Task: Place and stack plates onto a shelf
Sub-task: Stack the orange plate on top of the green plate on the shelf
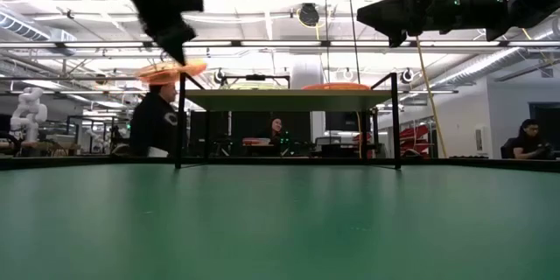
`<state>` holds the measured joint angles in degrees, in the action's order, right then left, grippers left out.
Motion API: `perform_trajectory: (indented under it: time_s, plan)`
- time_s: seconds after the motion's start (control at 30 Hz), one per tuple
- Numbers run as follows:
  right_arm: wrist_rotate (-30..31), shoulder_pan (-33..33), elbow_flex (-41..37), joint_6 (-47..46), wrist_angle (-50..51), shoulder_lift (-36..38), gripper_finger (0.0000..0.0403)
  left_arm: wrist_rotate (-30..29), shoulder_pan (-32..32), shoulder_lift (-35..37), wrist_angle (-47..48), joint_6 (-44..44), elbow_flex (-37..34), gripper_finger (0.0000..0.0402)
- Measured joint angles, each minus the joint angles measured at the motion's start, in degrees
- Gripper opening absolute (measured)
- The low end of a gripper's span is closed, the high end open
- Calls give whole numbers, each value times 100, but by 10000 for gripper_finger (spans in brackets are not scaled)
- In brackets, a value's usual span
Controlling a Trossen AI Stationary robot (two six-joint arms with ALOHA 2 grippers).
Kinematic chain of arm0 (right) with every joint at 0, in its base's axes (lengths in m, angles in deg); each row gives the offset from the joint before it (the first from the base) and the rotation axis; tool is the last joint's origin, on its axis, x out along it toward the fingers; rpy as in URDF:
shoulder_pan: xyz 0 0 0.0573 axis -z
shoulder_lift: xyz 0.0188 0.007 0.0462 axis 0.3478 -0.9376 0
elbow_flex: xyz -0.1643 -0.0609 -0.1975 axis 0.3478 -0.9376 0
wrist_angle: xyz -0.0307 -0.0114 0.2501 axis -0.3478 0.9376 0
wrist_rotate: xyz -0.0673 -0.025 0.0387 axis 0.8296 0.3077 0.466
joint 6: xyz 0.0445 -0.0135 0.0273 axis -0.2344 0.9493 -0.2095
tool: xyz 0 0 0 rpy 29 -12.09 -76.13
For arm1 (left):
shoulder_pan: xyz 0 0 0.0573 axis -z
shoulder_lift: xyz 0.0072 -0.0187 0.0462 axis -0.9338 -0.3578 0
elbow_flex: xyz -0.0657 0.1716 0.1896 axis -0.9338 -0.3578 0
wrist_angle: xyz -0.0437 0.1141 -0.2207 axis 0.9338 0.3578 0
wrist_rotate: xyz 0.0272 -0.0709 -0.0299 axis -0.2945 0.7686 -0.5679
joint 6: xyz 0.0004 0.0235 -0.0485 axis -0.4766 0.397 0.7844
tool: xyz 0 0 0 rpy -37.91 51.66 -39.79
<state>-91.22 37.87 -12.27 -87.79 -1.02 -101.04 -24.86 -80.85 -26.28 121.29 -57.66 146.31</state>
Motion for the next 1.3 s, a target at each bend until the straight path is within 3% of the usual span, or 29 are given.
perform_trajectory:
  time_s: [0.2,0.33,0.5,0.8,1.1,1.3]
  plan:
    - [0,0,0,2,-20,0,77,414,2,-45,-1828,-1579,0,3]
    - [0,0,0,2,-20,0,77,622,-41,-159,-2681,-2150,8,3]
    - [0,0,0,2,-20,0,77,1376,-165,-539,-3298,-2593,3,3]
    - [0,0,0,-32,-20,0,77,1569,-122,-1179,-3838,-3360,0,5]
    - [1,0,0,-4,-20,0,77,1569,-122,-1198,-3820,-3173,0,52]
    - [2,0,0,2,-20,0,77,1566,-122,-1198,-3844,-3108,0,62]
